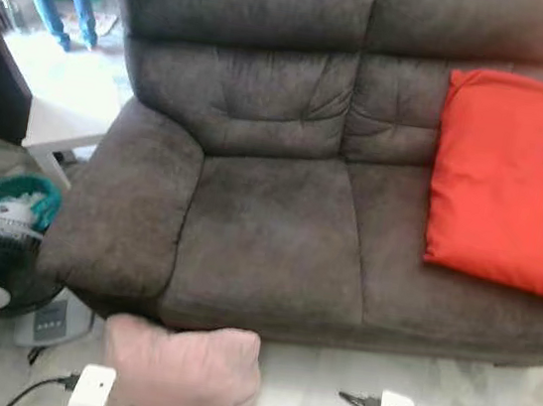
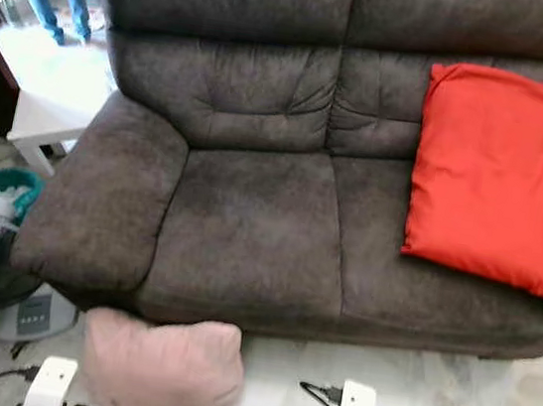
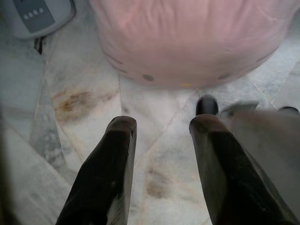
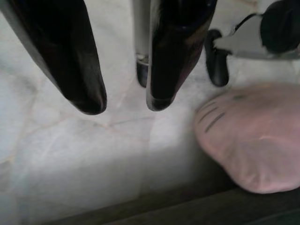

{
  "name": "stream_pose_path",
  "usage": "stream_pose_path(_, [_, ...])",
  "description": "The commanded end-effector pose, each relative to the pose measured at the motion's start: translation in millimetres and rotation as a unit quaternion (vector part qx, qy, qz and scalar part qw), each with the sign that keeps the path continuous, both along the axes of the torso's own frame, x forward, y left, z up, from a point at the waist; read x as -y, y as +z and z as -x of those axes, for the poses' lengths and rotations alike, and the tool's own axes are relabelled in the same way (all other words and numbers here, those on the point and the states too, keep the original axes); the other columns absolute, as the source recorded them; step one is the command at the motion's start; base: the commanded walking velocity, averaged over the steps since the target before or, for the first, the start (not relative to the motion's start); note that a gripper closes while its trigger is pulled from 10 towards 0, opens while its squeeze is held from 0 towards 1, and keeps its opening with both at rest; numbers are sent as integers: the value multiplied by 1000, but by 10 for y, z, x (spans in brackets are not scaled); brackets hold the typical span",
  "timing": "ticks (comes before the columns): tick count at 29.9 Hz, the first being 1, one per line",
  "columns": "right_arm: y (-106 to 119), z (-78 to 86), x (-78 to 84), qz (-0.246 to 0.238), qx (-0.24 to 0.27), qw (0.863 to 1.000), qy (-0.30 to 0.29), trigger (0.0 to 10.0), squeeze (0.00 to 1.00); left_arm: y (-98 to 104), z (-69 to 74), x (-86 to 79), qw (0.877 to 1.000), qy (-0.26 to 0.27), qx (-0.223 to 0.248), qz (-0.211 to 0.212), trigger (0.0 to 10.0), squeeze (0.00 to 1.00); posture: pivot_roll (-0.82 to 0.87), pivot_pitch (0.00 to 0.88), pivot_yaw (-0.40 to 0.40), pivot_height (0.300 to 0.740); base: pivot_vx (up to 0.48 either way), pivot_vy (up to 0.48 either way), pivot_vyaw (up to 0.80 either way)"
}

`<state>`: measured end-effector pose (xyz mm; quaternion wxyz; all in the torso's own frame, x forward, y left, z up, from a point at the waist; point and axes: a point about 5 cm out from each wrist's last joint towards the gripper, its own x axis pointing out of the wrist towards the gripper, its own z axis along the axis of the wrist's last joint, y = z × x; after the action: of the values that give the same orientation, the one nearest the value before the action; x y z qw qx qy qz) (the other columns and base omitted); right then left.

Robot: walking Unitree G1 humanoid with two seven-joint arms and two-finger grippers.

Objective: Move the pillow to the sofa from floor

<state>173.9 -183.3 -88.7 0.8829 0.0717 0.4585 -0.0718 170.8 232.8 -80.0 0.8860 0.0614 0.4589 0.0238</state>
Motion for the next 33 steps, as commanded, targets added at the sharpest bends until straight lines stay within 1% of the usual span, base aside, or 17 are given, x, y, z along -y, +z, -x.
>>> stream_pose_path(1, [-26, 41, -61, -10, -8, 1000, 0, 10000, 0, -22, 80, -63, 1000, 5, -13, -9, 10000, 0, 85, 65, 44, 740, 0, 0, 0])
stream_pose_path(33, [-34, 60, -57, -10, -10, 1000, 1, 10000, 0, -25, 86, -65, 1000, 9, -15, -9, 10000, 0, 86, 65, 45, 740, 0, 0, 0])
